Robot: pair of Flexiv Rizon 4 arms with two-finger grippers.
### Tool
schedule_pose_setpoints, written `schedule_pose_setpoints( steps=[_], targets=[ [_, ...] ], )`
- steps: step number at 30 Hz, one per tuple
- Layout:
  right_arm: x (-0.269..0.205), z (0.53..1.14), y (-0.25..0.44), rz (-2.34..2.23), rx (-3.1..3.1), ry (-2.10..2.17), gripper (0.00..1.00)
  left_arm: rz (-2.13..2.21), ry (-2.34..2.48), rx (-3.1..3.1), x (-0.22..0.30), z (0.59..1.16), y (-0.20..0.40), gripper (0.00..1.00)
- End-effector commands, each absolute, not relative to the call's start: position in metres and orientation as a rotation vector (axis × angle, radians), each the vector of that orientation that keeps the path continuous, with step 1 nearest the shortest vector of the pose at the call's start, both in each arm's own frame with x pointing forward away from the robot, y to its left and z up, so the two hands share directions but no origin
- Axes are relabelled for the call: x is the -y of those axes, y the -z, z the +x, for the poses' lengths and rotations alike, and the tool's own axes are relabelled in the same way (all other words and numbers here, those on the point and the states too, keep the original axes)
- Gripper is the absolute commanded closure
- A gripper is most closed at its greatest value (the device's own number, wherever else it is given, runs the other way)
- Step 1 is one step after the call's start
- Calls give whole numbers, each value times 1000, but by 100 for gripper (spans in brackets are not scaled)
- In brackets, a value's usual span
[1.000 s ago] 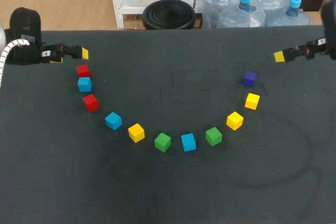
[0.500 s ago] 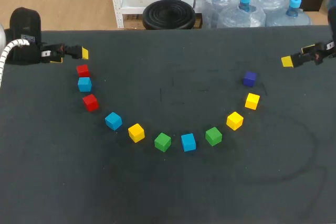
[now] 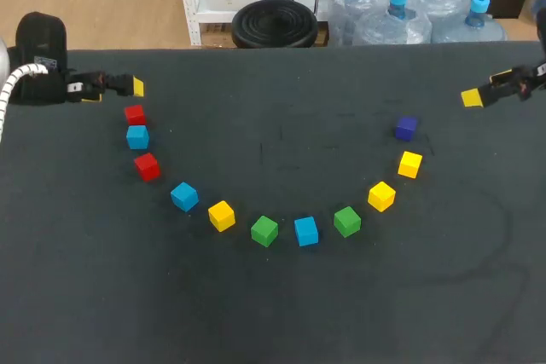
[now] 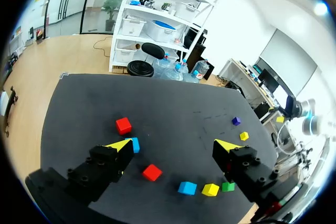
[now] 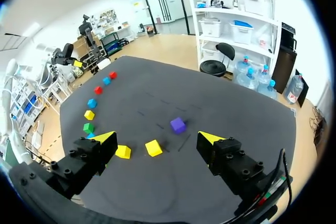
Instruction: Place the blue cubes, place green cubes on the blue cubes, place the yellow cubes on the green cubes, then place the red cubes on the yellow cubes, and place purple cube on the red cubes.
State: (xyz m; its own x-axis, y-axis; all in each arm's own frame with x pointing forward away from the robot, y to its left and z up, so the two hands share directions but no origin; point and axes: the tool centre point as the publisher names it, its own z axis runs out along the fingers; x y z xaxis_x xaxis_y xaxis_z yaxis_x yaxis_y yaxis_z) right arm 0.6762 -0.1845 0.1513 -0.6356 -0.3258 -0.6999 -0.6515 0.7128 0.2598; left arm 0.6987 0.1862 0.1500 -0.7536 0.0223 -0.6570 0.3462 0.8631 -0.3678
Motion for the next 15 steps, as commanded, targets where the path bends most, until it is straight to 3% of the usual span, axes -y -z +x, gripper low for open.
schedule_pose_setpoints(
  steps=[1, 15],
  targets=[
    [185, 679, -150, -766, -2265, -734, 0, 361, 597, -2363, -194, 697, -155, 0],
    [185, 679, -150, -766, -2265, -734, 0, 872, 535, -2347, -193, 676, -149, 0]
  ],
)
